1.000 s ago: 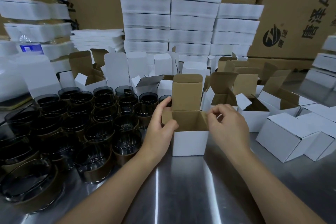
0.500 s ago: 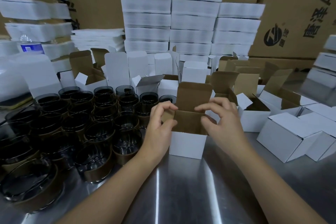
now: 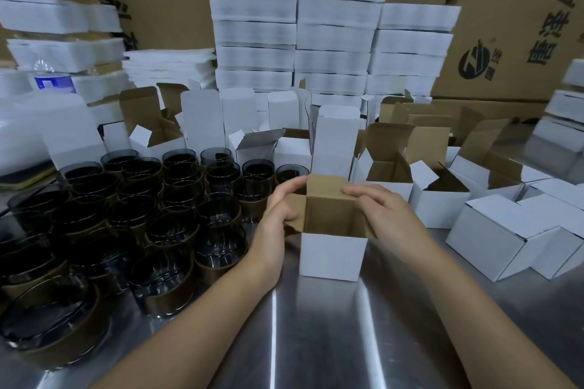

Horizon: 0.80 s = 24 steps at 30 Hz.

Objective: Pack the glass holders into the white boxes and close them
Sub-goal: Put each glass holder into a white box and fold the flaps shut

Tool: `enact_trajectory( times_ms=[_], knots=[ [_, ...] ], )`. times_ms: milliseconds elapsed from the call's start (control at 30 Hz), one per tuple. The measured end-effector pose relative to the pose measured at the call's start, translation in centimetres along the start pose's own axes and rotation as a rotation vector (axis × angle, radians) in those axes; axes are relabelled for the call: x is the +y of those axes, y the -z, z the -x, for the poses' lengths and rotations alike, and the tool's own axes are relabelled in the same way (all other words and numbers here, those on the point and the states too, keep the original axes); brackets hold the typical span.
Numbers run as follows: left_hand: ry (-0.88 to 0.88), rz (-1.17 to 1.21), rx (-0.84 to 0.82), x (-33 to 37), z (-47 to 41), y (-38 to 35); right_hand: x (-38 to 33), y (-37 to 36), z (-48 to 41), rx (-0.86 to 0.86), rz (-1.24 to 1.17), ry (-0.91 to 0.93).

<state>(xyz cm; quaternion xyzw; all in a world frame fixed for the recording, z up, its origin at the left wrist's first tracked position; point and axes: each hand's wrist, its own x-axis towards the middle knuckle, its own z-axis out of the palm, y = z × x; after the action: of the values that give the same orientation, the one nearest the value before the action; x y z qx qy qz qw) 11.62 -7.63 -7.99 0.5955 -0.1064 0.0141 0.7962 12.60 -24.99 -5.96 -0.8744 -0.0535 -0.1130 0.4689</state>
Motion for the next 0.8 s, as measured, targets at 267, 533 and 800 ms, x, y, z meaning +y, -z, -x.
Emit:
enact_trajectory(
  times_ms=[267, 533, 800],
  knots=[
    [0.112, 0.072, 0.016, -0.3, -0.3, 0.4, -0.2, -0.2, 0.5, 0.003, 0.091, -0.007],
    [0.047, -0.224, 0.05, -0.1, -0.4, -0.3, -0.8, 0.5, 0.4, -0.133, 0.258, -0.007],
    [-0.05, -0.334, -0.004, 0.3, -0.6, -0.4, -6.3, -0.3, 1.8, 0.094, 1.006, 0.377]
  ],
)
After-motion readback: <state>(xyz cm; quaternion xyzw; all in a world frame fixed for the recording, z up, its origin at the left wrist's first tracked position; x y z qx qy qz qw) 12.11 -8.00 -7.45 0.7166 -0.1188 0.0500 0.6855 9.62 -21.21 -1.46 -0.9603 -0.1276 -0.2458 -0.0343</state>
